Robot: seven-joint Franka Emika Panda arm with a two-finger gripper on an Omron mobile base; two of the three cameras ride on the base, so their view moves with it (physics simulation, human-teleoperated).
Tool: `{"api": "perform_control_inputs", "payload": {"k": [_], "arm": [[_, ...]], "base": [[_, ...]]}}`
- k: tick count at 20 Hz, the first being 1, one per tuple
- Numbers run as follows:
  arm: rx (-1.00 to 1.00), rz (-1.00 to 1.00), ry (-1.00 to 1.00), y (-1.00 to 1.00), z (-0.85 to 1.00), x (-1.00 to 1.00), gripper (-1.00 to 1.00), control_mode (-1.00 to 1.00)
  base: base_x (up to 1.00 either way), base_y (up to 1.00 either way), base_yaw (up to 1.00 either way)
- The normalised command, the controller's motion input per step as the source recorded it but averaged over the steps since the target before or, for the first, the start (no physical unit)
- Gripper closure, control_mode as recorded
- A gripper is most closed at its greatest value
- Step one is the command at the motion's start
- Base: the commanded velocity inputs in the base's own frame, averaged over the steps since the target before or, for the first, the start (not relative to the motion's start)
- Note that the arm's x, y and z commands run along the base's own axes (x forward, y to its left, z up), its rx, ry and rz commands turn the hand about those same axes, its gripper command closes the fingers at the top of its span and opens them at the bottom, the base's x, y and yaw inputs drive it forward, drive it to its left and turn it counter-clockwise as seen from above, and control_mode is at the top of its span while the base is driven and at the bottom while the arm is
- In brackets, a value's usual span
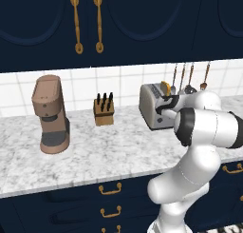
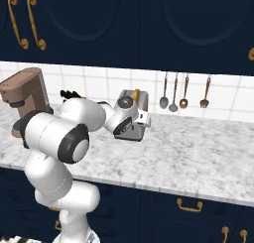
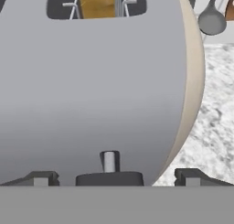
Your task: Start the toaster. Once the lever pops up, take the bread to the plate on the dining counter.
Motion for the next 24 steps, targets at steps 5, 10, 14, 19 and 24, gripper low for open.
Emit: {"api": "perform_control_inputs", "payload": {"k": [5, 10, 14, 19, 24], "arm": [[0.00, 0.00, 0.00, 0.00, 0.00, 0.00, 1.00, -1.00], [0.00, 0.00, 0.00, 0.00, 0.00, 0.00, 1.00, -1.00], [0.00, 0.00, 0.00, 0.00, -0.01, 0.00, 1.00, -1.00], [0.00, 0.00, 0.00, 0.00, -0.28, 0.00, 1.00, -1.00], [0.00, 0.00, 0.02, 0.00, -0.48, 0.00, 1.00, -1.00]], "base": [[0.00, 0.00, 0.00], [0.00, 0.00, 0.00], [0.00, 0.00, 0.00], [0.00, 0.00, 0.00], [0.00, 0.00, 0.00]]}}
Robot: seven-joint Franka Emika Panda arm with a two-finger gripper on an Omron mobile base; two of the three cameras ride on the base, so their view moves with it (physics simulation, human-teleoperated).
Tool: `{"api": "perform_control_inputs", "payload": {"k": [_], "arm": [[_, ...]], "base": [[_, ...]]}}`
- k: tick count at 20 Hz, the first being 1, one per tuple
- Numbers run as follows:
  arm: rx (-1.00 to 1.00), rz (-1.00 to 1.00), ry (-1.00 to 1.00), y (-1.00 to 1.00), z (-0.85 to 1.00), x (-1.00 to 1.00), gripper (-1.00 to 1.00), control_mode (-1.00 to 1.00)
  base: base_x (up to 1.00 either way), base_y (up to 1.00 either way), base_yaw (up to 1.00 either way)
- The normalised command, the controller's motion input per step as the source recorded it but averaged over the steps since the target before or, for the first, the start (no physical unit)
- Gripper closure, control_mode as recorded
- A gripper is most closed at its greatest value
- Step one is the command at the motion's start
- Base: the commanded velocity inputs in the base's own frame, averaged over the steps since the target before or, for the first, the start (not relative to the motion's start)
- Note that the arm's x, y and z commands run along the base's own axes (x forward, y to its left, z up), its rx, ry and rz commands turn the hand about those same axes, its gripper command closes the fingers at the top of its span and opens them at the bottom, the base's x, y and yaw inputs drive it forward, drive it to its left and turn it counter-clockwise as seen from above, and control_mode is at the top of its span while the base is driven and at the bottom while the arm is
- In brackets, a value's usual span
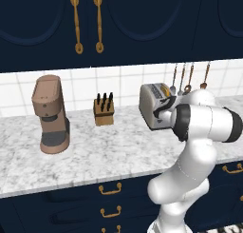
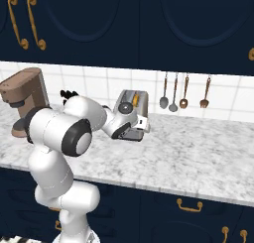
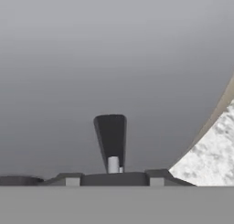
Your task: Start the toaster. Once the lever pops up, take the bread to the plate on the dining counter.
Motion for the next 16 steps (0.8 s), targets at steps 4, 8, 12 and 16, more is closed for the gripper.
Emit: {"api": "perform_control_inputs", "payload": {"k": [4, 8, 12, 16], "arm": [[0.00, 0.00, 0.02, 0.00, -0.86, -0.11, 1.00, -1.00], [0.00, 0.00, 0.01, -0.09, -1.00, -0.42, 1.00, -1.00], [-0.02, 0.01, 0.00, -0.08, -0.78, -0.57, 1.00, -1.00], [-0.01, 0.00, -0.17, -0.35, -0.19, -0.99, 1.00, -1.00]], "base": [[0.00, 0.00, 0.00], [0.00, 0.00, 0.00], [0.00, 0.00, 0.00], [0.00, 0.00, 0.00]]}}
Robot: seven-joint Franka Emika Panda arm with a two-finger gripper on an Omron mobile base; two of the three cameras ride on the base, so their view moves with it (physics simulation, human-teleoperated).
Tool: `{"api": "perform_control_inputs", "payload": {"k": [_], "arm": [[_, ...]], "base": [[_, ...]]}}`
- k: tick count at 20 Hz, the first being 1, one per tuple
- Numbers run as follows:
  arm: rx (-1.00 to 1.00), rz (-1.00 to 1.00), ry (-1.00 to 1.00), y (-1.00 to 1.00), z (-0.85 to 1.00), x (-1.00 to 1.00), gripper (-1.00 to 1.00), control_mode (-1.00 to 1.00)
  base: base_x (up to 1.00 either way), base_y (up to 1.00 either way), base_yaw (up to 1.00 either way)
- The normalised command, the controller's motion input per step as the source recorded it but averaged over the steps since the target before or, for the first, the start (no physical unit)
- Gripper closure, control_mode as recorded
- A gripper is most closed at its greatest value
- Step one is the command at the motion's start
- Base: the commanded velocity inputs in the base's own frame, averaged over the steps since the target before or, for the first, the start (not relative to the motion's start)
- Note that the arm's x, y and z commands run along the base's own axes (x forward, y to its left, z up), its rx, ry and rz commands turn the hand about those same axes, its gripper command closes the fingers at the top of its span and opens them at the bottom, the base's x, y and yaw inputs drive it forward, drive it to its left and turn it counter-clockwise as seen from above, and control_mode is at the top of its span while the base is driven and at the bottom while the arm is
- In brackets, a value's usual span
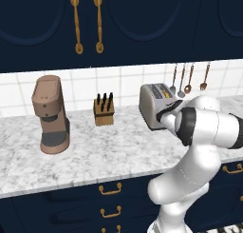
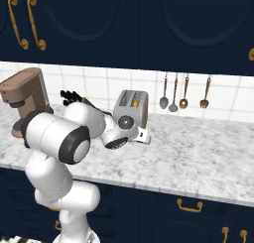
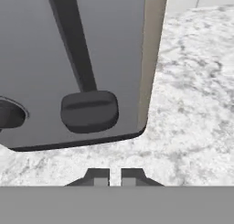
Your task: Start the toaster. Once the lever pops up, take the bread to the plate on the dining counter.
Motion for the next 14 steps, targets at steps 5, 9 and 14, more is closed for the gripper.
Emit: {"api": "perform_control_inputs", "payload": {"k": [5, 9, 14], "arm": [[0.00, 0.00, -0.37, -0.58, 0.12, -1.00, 1.00, -1.00], [0.02, -0.05, -0.43, -0.38, 0.91, -0.90, 1.00, -1.00], [0.00, -0.05, -0.14, -0.02, 1.00, -0.18, 1.00, -1.00]], "base": [[0.00, 0.00, 0.00], [0.00, 0.00, 0.00], [0.00, 0.00, 0.00]]}}
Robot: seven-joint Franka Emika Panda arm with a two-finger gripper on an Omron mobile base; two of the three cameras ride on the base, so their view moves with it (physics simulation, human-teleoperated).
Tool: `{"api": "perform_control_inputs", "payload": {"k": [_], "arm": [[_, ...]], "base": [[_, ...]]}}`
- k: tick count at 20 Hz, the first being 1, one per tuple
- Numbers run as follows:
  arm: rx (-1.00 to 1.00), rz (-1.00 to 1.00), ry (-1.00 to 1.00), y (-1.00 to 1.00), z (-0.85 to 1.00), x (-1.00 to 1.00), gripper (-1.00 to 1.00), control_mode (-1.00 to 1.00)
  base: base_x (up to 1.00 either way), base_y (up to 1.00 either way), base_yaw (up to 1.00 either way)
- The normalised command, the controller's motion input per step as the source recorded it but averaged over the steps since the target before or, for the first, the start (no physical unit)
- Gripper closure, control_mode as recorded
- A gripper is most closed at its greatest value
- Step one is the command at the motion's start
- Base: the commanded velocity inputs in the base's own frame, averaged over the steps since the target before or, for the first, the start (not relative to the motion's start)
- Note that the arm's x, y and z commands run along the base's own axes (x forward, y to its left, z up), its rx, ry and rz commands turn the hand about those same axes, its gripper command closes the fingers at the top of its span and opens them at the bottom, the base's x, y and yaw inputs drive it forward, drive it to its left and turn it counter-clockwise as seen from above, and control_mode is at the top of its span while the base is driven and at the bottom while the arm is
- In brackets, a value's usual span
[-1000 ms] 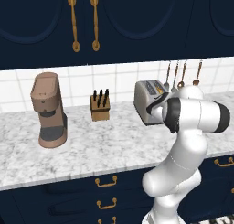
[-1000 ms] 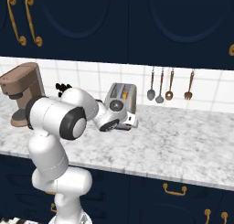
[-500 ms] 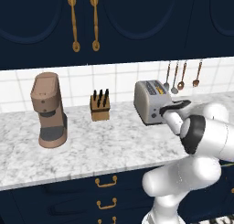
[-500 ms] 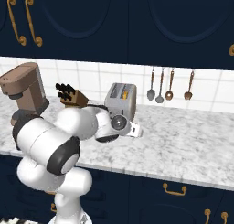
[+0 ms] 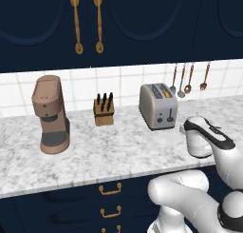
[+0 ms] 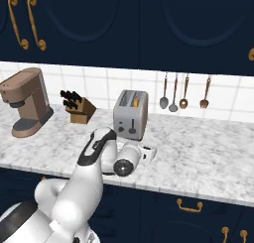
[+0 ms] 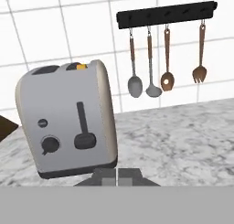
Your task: Start the toaster. Once the lever pops up, take the bread to the plate on the dining counter.
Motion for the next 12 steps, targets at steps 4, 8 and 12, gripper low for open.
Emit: {"api": "perform_control_inputs", "payload": {"k": [4, 8, 12], "arm": [[0.00, -0.03, 0.00, 0.00, 1.00, 0.00, 1.00, -1.00], [0.00, -0.02, 0.17, -0.27, 1.00, -0.02, 1.00, -1.00], [0.00, 0.00, 0.41, -0.45, 1.00, -0.08, 1.00, -1.00]], "base": [[0.00, 0.00, 0.00], [0.00, 0.00, 0.00], [0.00, 0.00, 0.00]]}}
